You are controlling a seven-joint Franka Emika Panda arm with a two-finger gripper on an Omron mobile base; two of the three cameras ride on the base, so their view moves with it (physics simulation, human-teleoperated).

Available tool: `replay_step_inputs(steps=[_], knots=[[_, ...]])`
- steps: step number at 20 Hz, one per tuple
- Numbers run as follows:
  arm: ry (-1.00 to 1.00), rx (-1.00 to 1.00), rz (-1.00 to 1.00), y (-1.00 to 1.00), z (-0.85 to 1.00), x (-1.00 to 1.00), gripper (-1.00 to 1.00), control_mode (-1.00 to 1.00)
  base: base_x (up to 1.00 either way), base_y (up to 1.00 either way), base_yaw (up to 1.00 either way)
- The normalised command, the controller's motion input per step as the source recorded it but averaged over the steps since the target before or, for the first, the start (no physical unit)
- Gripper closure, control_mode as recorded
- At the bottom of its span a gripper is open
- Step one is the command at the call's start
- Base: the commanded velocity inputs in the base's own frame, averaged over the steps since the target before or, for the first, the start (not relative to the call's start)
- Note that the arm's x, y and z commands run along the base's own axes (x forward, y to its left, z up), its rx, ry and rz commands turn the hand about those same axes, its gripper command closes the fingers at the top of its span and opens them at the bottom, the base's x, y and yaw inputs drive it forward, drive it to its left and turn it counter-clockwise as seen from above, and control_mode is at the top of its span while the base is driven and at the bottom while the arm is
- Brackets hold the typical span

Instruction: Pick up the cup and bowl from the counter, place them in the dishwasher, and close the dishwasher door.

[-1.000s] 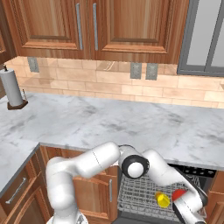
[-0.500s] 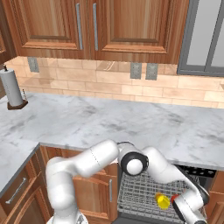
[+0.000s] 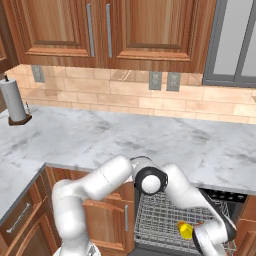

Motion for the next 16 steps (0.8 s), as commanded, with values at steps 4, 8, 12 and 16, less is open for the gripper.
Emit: replay_step_inputs(steps=[4, 8, 12, 16], knots=[[0.00, -0.29, 0.00, 0.47, 0.00, -0.15, -1.00, -1.00, 0.00, 0.00, 0.00], [0.00, -0.22, 0.00, 0.48, 0.00, -0.09, -1.00, -1.00, 0.00, 0.00, 0.00], [0.01, -0.19, 0.00, 0.44, 0.00, 0.00, -1.00, -1.00, 0.00, 0.00, 0.00], [0.01, -0.15, 0.00, 0.35, 0.00, 0.00, -1.00, -1.00, 0.00, 0.00, 0.00]])
